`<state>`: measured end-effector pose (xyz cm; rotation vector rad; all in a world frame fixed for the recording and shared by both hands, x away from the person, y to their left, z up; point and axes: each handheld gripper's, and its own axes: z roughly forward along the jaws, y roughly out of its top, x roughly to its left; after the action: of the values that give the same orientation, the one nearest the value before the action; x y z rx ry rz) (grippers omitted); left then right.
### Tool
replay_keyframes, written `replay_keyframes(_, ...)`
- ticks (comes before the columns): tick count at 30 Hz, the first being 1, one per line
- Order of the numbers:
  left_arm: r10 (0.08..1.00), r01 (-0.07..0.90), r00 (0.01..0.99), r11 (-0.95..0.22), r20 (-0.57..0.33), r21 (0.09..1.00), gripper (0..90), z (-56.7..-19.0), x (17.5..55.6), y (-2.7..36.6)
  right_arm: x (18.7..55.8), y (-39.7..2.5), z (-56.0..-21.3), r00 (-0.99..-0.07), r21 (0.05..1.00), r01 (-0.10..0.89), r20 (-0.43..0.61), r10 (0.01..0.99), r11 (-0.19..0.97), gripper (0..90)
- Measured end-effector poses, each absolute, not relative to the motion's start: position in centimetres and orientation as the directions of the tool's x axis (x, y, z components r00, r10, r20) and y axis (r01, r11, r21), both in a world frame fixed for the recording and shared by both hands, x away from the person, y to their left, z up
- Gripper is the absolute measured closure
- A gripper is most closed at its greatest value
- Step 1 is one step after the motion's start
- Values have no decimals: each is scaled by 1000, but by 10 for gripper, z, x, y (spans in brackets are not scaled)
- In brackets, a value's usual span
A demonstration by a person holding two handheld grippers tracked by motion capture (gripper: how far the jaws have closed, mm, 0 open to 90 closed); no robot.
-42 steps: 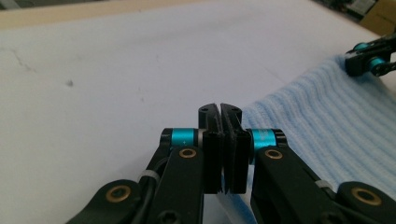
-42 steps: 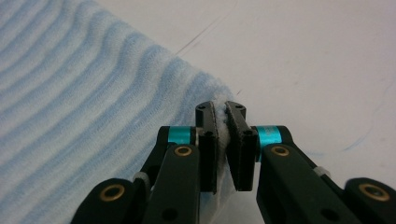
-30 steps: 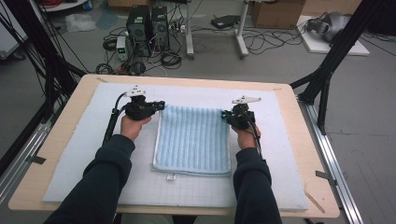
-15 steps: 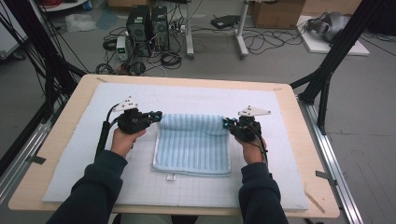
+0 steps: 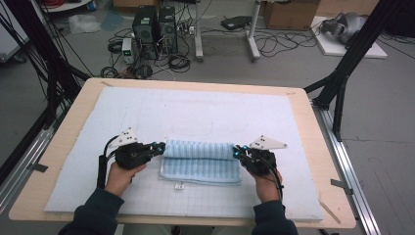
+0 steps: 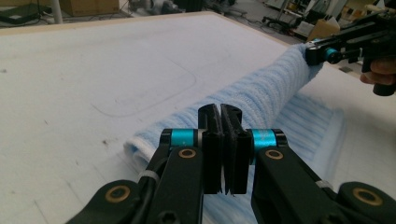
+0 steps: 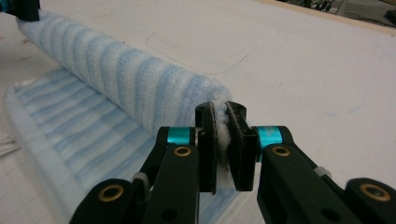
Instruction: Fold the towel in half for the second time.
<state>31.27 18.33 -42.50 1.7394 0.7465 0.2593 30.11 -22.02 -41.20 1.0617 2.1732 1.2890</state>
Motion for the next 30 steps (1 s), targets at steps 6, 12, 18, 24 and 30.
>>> replay_keyframes(6, 590, 348, 783, -155, -196, 925, 865, -432, 291, 182, 275, -221, -420, -627, 860, 417, 38, 778, 295, 832)
replay_keyframes(12, 578, 374, 789, -184, -207, 909, 859, -440, 277, 180, 254, -221, -427, -626, 852, 431, 47, 779, 295, 823)
replay_keyframes(18, 620, 436, 730, -95, -289, 895, 500, -432, 278, 182, 240, -223, -426, -595, 881, 427, 106, 797, 202, 622)
replay_keyframes(24, 627, 432, 733, -129, -264, 893, 603, -431, 287, 174, 247, -216, -418, -590, 877, 427, 87, 803, 218, 639)
replay_keyframes(30, 650, 472, 733, -275, -200, 837, 676, -446, 288, 161, 256, -202, -443, -627, 786, 494, 26, 779, 371, 662)
